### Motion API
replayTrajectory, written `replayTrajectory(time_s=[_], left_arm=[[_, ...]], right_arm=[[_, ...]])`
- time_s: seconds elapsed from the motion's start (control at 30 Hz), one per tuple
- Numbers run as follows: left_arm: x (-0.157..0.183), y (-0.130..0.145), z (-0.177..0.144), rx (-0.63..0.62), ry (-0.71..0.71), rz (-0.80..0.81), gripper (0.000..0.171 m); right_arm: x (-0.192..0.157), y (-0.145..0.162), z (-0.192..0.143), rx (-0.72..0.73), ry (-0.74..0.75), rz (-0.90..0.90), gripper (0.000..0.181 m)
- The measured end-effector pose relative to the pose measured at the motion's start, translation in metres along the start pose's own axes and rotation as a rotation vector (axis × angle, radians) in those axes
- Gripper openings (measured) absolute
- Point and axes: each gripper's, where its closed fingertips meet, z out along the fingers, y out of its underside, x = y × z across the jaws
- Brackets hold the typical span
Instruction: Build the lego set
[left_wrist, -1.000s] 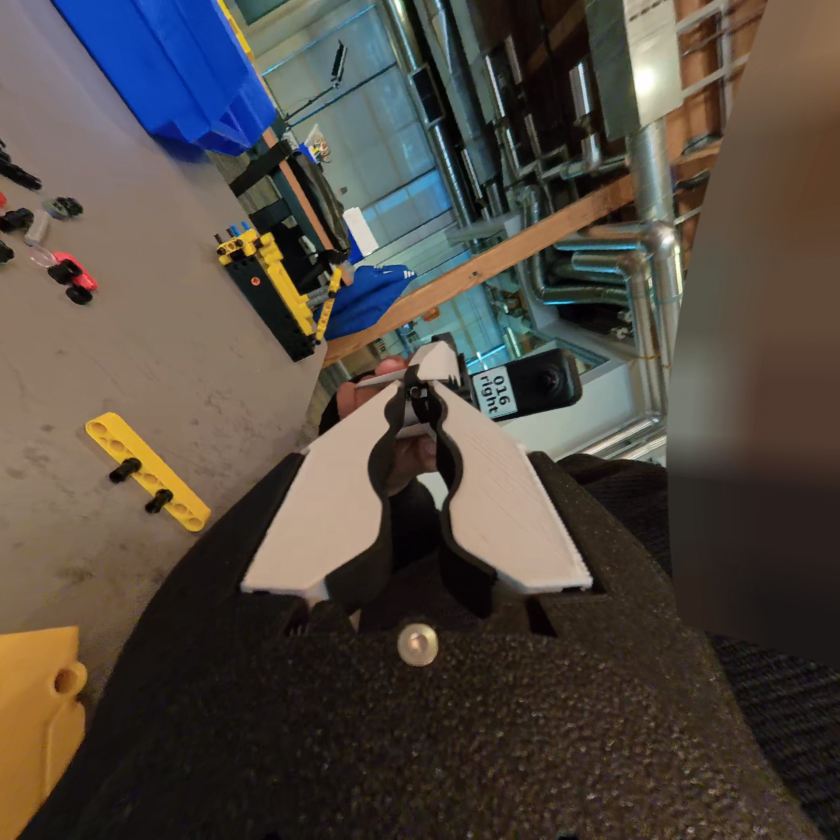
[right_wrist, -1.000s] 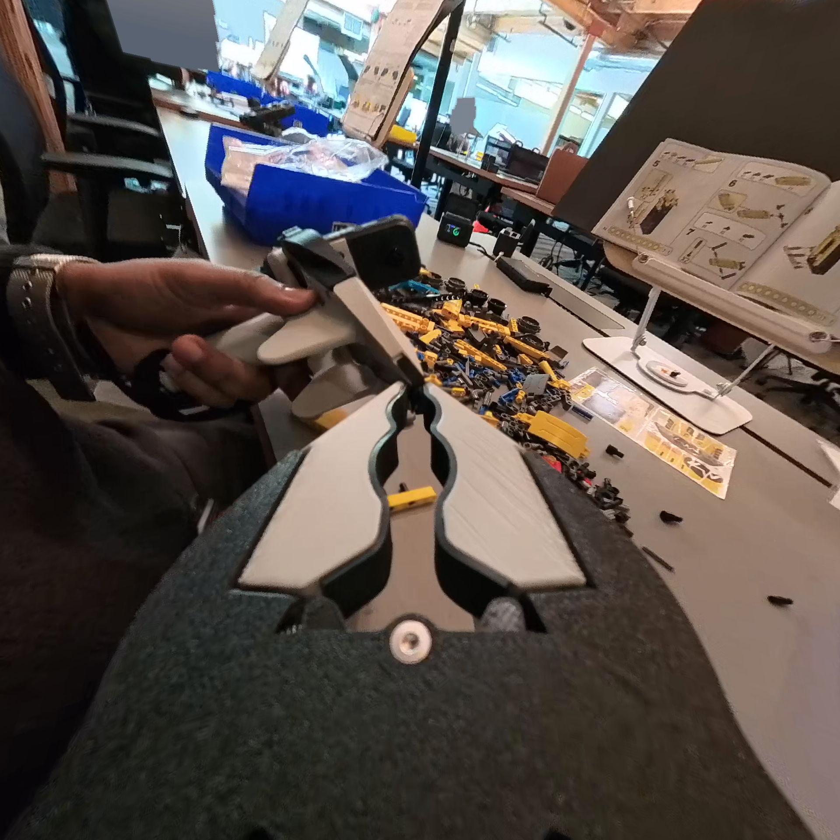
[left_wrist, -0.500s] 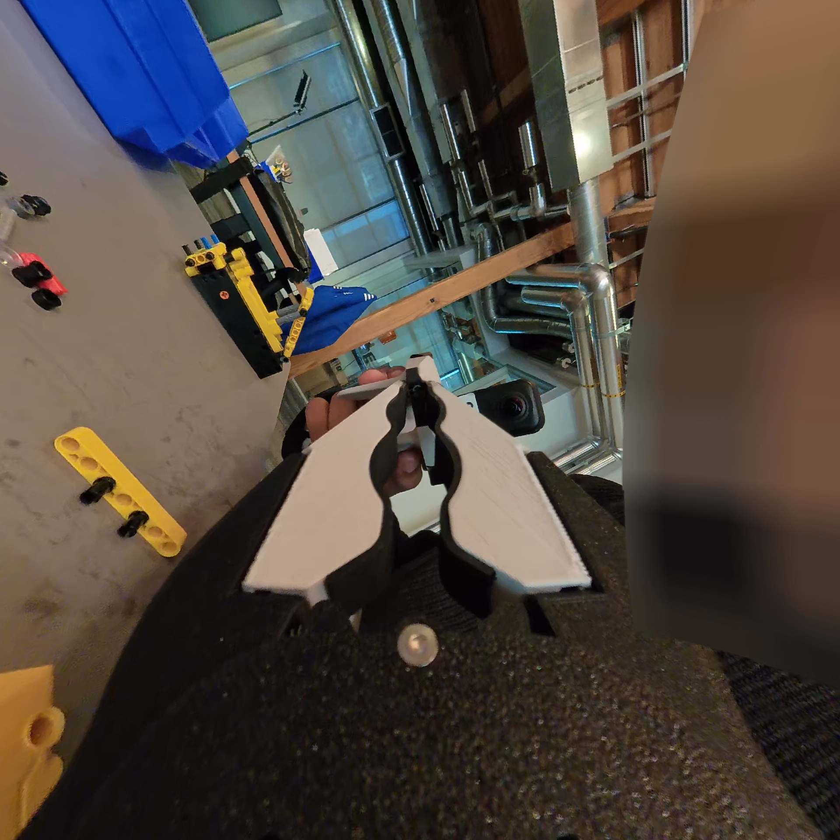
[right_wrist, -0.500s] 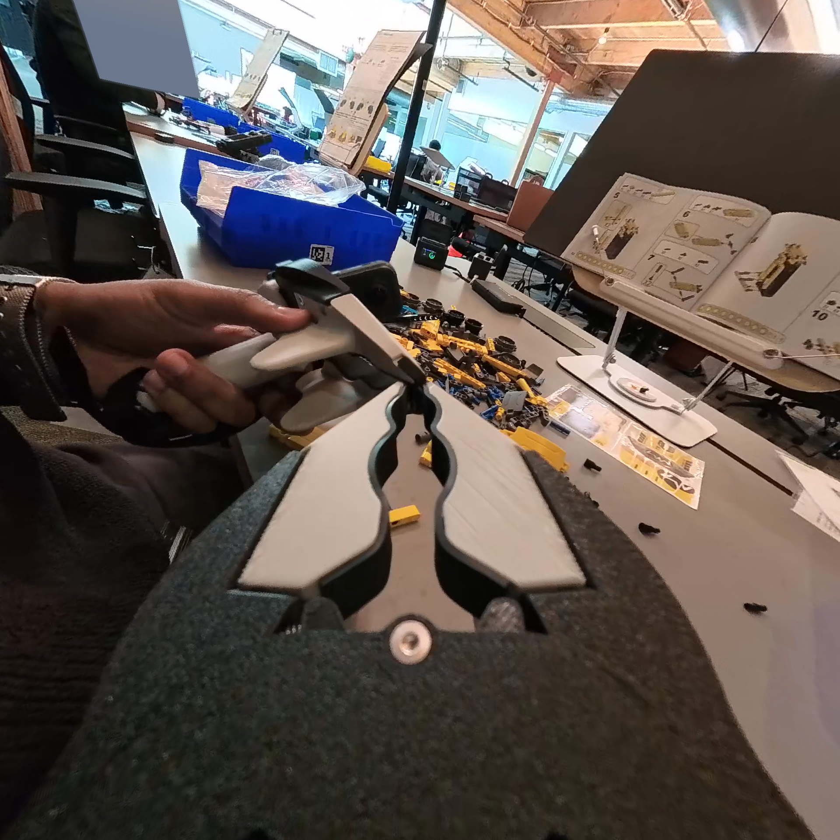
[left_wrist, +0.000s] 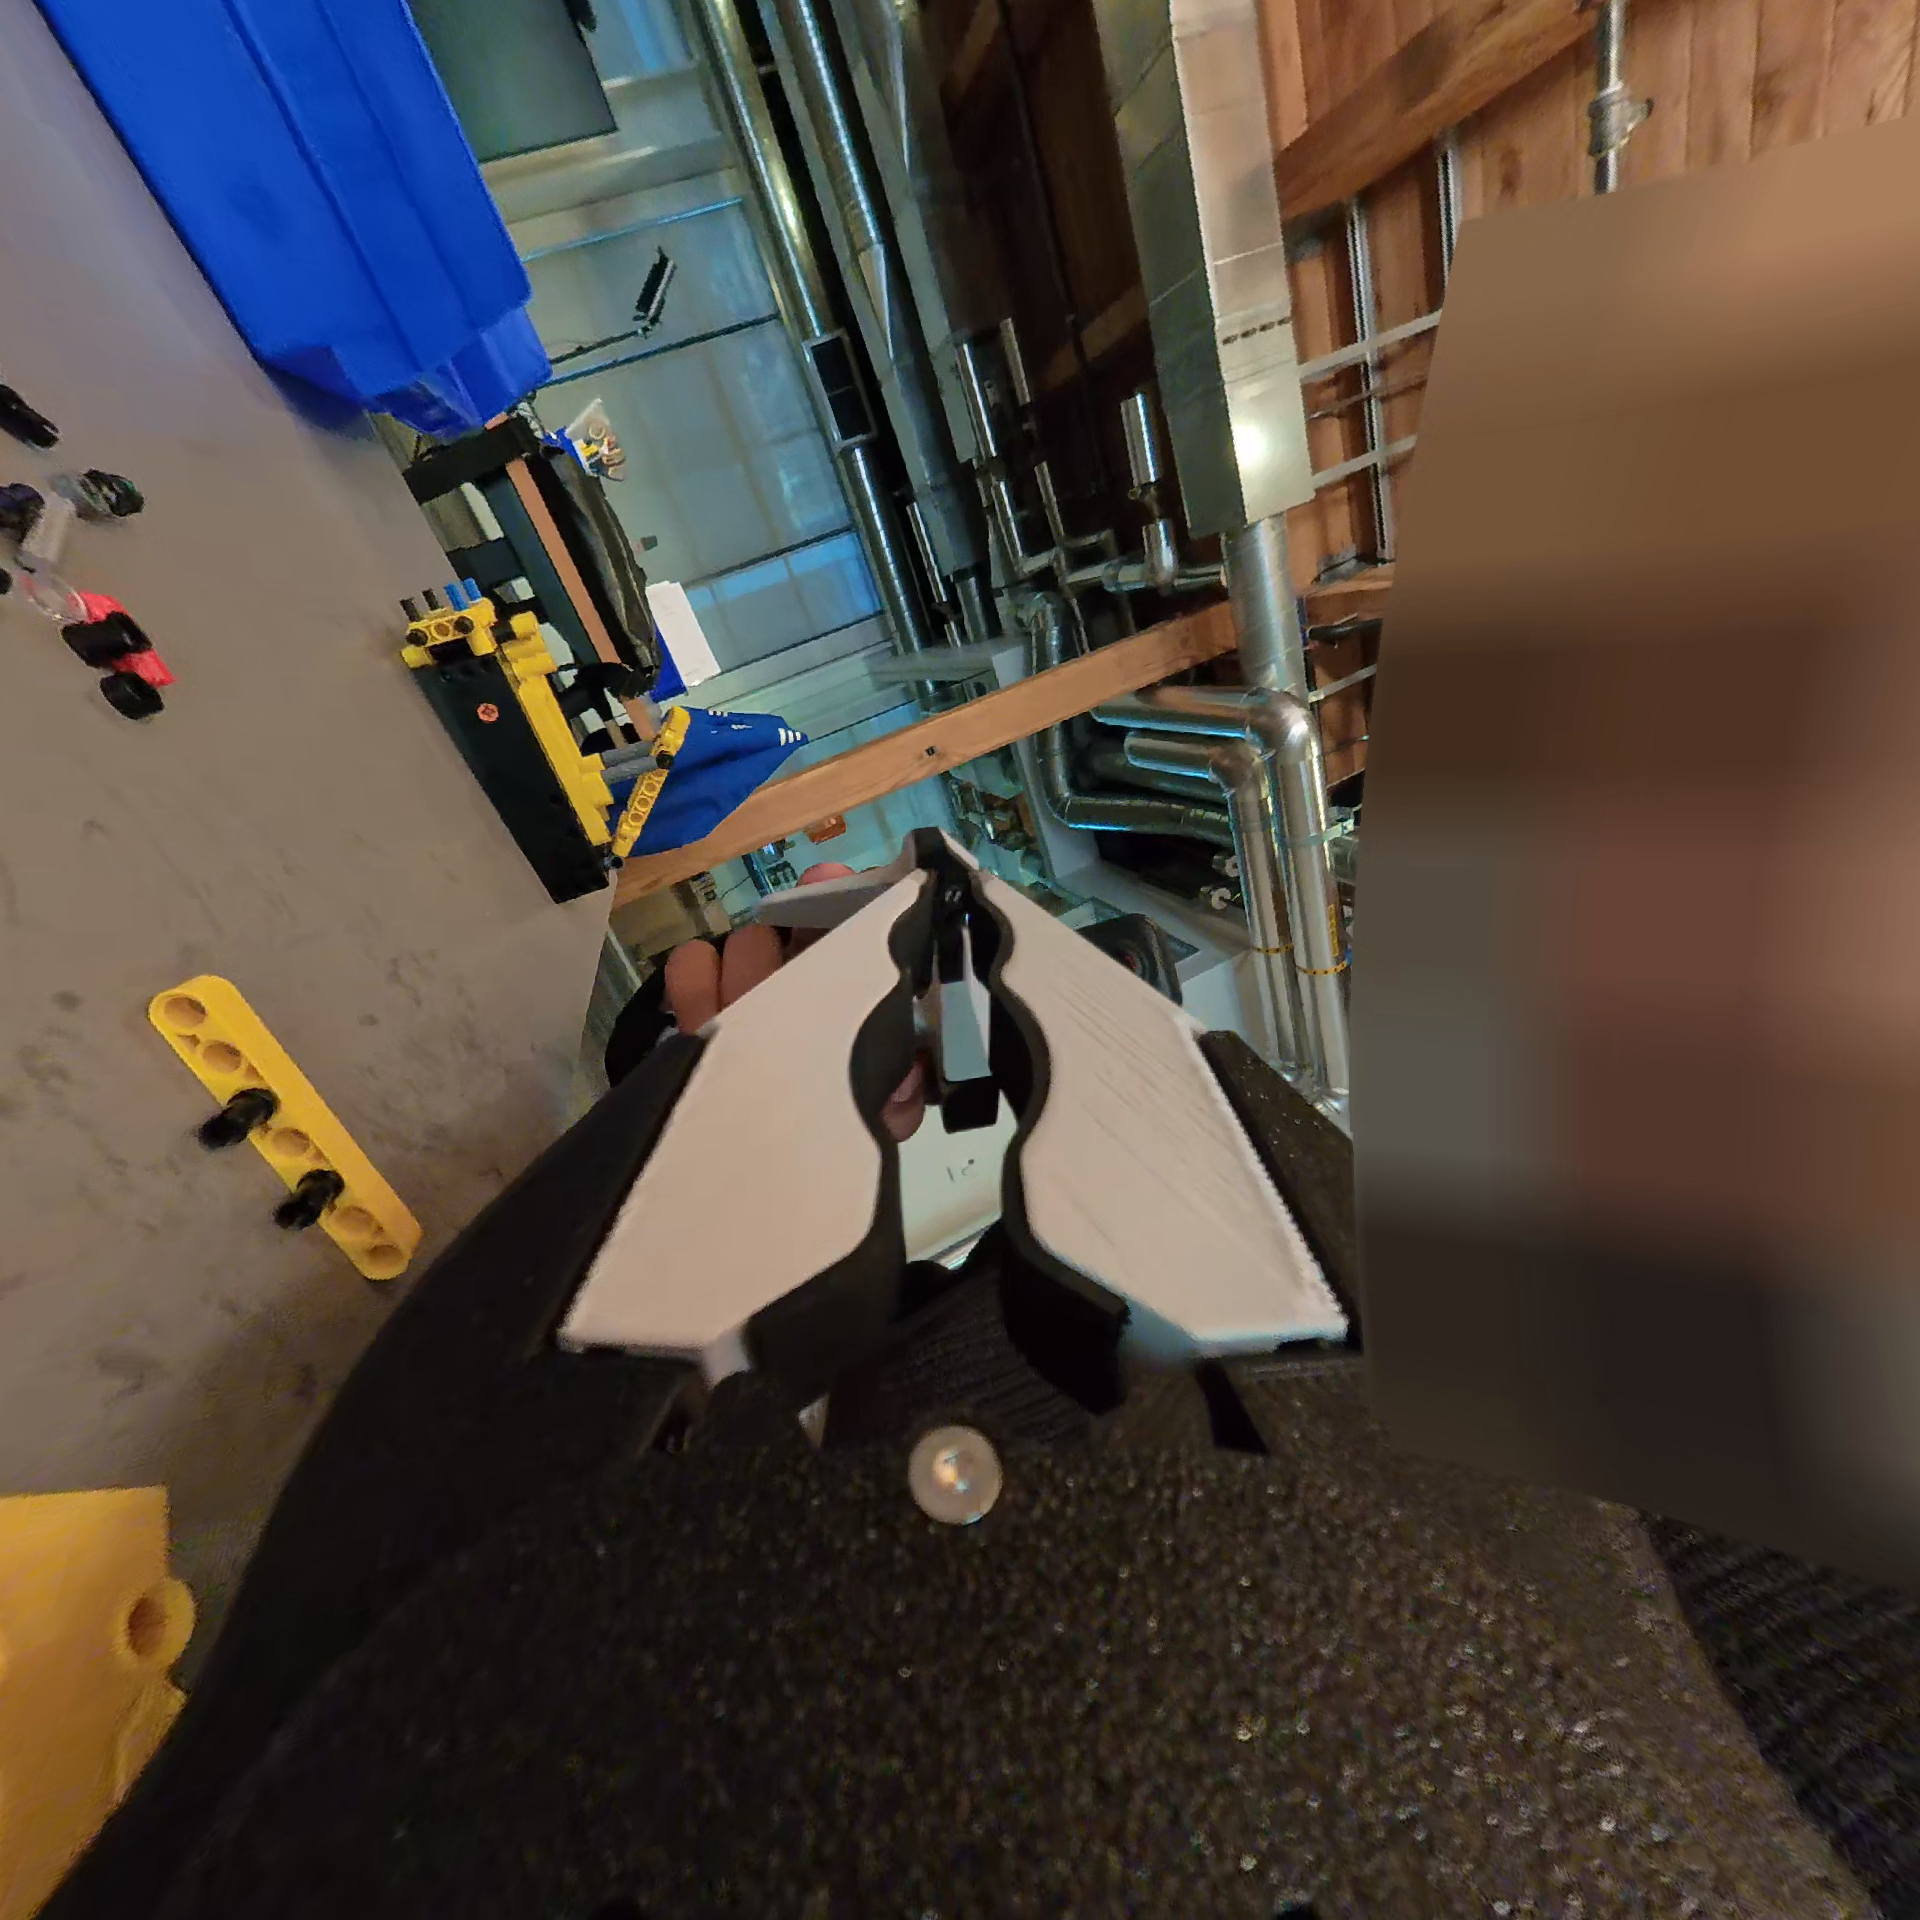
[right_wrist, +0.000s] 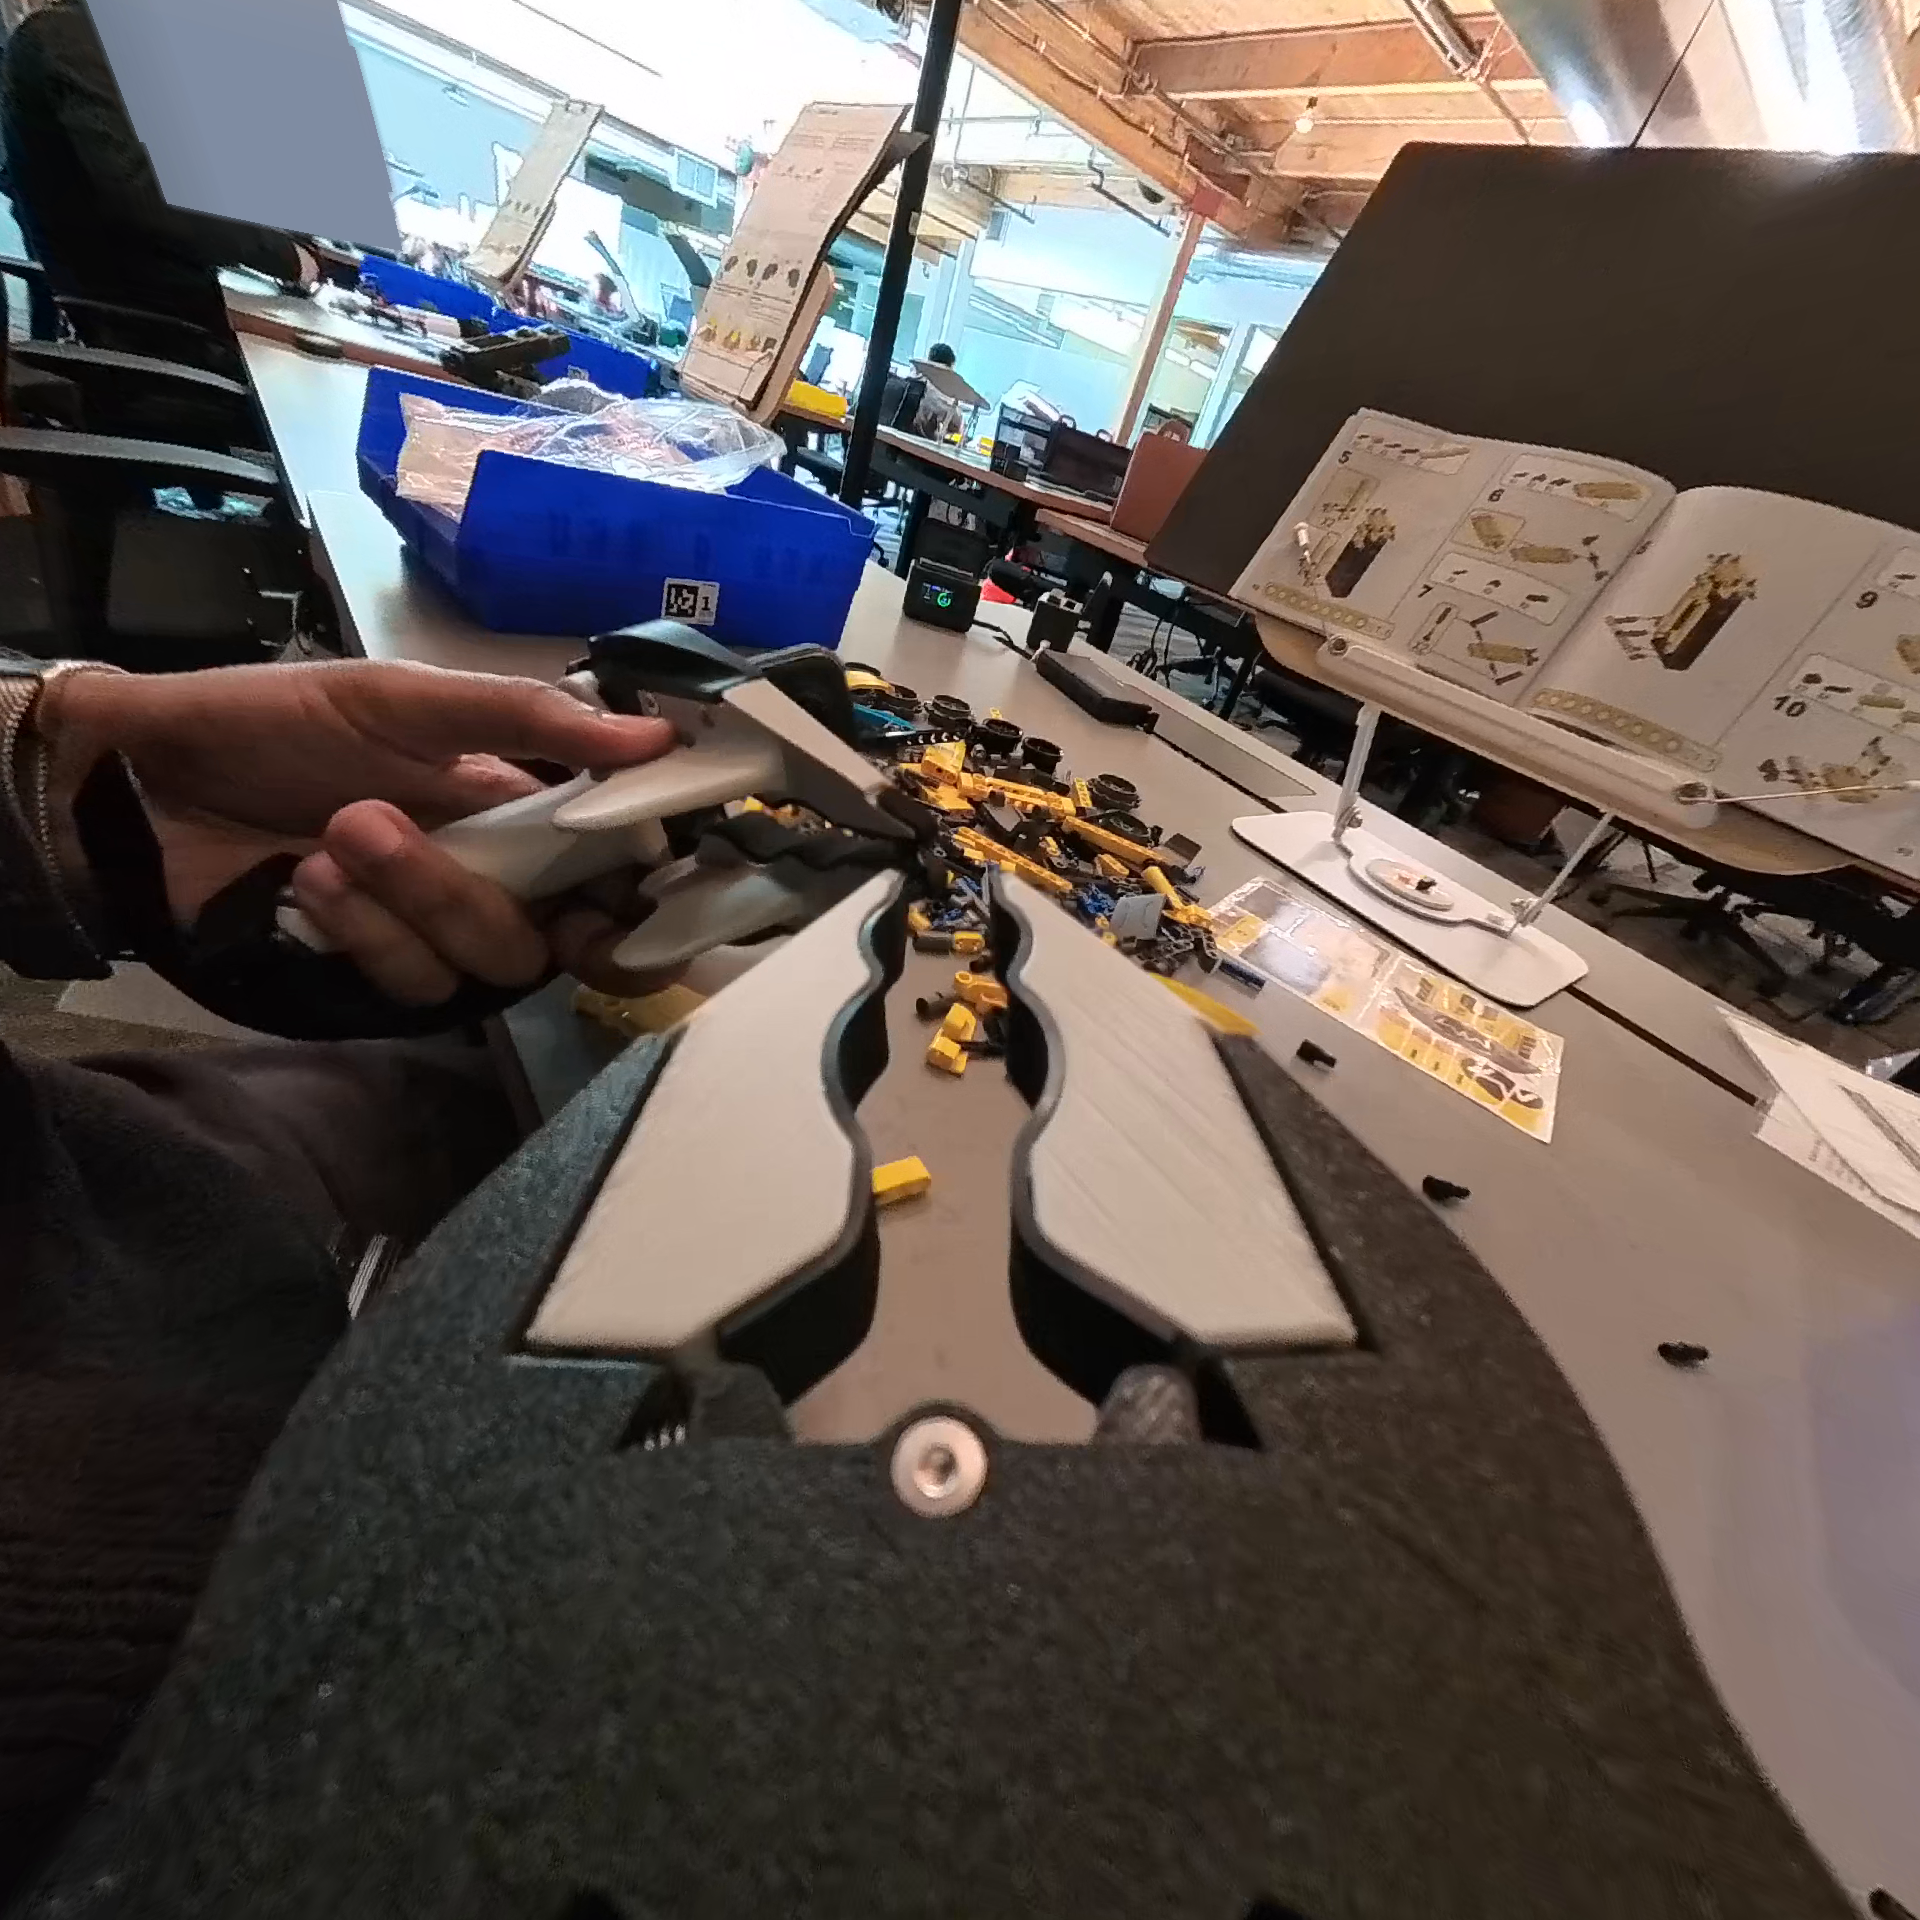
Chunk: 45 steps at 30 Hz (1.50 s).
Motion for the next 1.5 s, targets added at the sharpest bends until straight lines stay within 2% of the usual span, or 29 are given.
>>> replayTrajectory(time_s=[0.23,0.3,0.47,0.57,0.63,0.73,0.83,0.9,1.07,1.5], left_arm=[[-0.004,0.003,0.001,-0.009,-0.007,-0.017,0.004],[-0.005,0.005,0.002,-0.015,-0.015,-0.014,0.004],[-0.010,0.003,-0.001,-0.018,-0.089,0.071,0.007],[-0.018,0.000,-0.011,-0.045,-0.238,0.223,0.022],[-0.023,0.002,-0.018,-0.104,-0.350,0.339,0.024],[-0.035,0.010,-0.028,-0.232,-0.524,0.520,0.028],[-0.057,0.017,-0.042,-0.365,-0.739,0.687,0.052],[-0.068,0.023,-0.047,-0.438,-0.822,0.748,0.055],[-0.078,0.037,-0.043,-0.519,-0.835,0.789,0.055],[-0.092,0.037,-0.053,-0.657,-0.943,0.925,0.053]], right_arm=[[-0.007,0.004,0.003,-0.026,-0.014,-0.035,0.014],[-0.009,0.006,0.003,-0.037,-0.021,-0.049,0.005],[-0.010,0.009,-0.001,-0.058,-0.041,-0.045,0.004],[-0.010,0.020,-0.006,-0.106,-0.066,-0.011,0.004],[-0.010,0.034,-0.009,-0.174,-0.090,0.011,0.004],[-0.013,0.067,-0.014,-0.347,-0.159,0.083,0.004],[-0.024,0.101,-0.020,-0.533,-0.245,0.163,0.004],[-0.030,0.114,-0.022,-0.617,-0.274,0.175,0.004],[-0.029,0.116,-0.020,-0.664,-0.280,0.141,0.005],[-0.032,0.115,-0.016,-0.648,-0.349,0.112,0.004]])
